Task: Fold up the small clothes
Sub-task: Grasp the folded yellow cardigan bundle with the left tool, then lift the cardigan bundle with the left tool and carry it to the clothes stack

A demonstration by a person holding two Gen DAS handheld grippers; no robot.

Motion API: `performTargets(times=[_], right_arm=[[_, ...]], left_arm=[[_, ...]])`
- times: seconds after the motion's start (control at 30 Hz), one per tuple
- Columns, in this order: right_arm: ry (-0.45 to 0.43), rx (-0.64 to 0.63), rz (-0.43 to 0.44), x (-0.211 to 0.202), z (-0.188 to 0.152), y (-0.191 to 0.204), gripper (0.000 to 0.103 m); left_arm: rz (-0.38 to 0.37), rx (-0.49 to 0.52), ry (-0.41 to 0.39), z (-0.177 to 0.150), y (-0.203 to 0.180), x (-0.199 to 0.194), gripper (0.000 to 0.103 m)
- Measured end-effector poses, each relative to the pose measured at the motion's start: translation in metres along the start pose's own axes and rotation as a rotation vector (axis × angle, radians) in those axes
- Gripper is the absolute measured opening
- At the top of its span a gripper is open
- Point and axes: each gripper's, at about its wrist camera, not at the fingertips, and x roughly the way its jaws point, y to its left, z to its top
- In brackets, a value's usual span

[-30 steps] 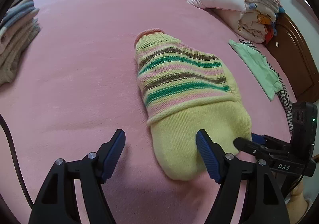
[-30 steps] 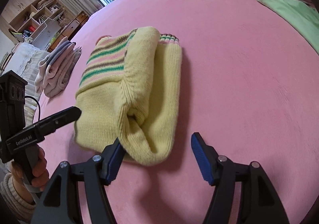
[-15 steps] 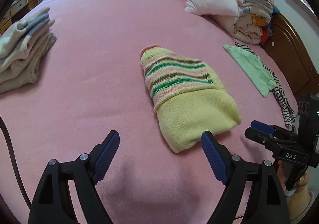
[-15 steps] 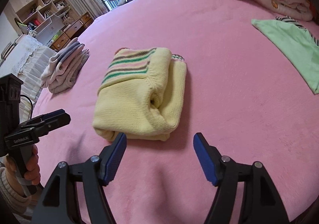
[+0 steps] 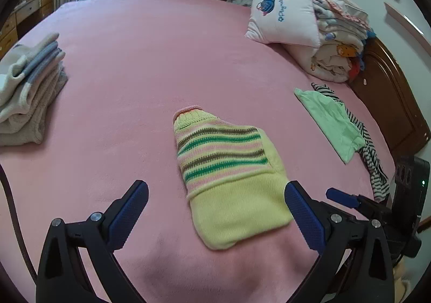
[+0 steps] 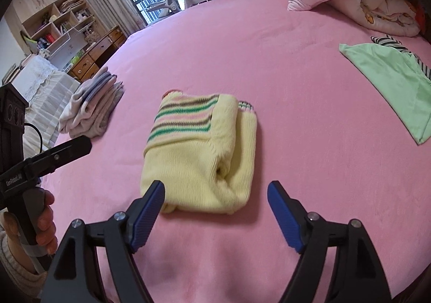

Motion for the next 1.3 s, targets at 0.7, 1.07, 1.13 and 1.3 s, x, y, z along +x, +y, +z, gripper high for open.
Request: performTargets(times=[0.7,1.07,1.13,1.3], right_arm=[[0.274,0.226,0.233,0.109,0.024,-0.048,0.081],[0.27,0.234,0.324,0.13,0.009,-0.051,0.083],[0.27,0.233,0.326,0.131,0.008,-0.05,0.083],[0.275,0.208,0.328,0.133,0.01,-0.04,0.068]], left_arm=[[-0.07,-0.116,0.285,0.026,0.022,0.133,0.102],[-0.08,-0.154,0.314,0.007,0.039,0.175,0.102],[-0.071,-0.148,0.292,0.004,0.039,0.174,0.101],[-0.032,-0.049,0.225,0.001,0.02,0.163,0.071]])
